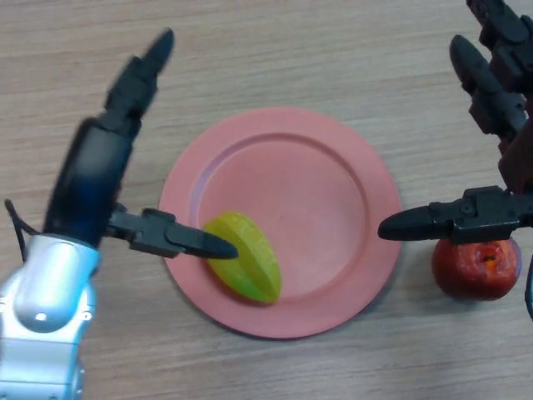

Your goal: Pick up the yellow starfruit and place it on the plate

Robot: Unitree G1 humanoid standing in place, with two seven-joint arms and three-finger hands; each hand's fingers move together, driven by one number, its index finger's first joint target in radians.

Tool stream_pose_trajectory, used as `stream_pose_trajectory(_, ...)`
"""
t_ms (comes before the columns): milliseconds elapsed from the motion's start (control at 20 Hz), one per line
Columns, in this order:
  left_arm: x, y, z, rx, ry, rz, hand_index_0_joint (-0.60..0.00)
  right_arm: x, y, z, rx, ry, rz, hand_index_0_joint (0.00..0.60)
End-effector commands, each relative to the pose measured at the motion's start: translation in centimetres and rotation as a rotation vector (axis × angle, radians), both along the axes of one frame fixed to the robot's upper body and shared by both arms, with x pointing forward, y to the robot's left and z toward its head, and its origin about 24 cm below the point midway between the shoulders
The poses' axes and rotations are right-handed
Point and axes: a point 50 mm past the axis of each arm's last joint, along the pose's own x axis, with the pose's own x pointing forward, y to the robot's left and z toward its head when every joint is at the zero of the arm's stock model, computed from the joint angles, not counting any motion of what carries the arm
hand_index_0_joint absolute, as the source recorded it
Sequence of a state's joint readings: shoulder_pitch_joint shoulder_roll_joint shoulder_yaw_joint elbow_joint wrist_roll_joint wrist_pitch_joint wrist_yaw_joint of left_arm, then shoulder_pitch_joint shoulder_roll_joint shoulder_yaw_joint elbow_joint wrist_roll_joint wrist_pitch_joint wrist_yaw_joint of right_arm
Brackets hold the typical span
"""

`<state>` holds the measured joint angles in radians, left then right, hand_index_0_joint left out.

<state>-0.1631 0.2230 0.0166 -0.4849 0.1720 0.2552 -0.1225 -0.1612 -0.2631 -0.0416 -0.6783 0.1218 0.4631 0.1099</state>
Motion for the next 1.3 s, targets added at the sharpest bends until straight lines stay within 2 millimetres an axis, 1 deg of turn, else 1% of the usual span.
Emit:
stream_pose_trajectory(50,-1.1,1.5,3.6,-0.056,-0.203,0.057,0.000,-1.3,-0.2,2.8,-0.025,-0.250,0.000,0.000)
stream_pose_trajectory(150,-1.6,2.1,4.1,-0.112,-0.202,0.055,0.000,-1.1,-0.2,2.5,-0.009,-0.243,0.003,0.000)
stream_pose_trajectory(250,-2.2,2.5,4.4,-0.126,-0.204,0.046,0.000,-0.9,-0.1,2.6,0.004,-0.243,0.000,0.000)
stream_pose_trajectory(450,-2.4,3.2,4.2,-0.117,-0.234,0.086,0.000,-0.5,0.2,2.9,0.027,-0.261,-0.004,0.000)
stream_pose_trajectory(650,-2.7,3.5,4.2,-0.099,-0.255,0.094,0.000,-0.1,0.5,2.6,-0.023,-0.267,0.006,0.000)
stream_pose_trajectory(800,-2.5,4.2,4.0,-0.026,-0.294,0.131,0.000,0.2,0.8,2.3,-0.067,-0.239,0.011,0.000)
stream_pose_trajectory(950,-2.6,4.1,3.8,-0.008,-0.308,0.134,0.000,0.4,0.7,2.2,-0.067,-0.225,0.007,0.000)
stream_pose_trajectory(1100,-2.6,4.2,3.4,-0.032,-0.299,0.137,0.000,0.6,0.7,2.1,-0.085,-0.219,0.001,0.000)
stream_pose_trajectory(1300,-2.3,4.2,3.9,-0.037,-0.320,0.134,0.000,0.9,0.9,2.0,-0.068,-0.230,0.004,0.000)
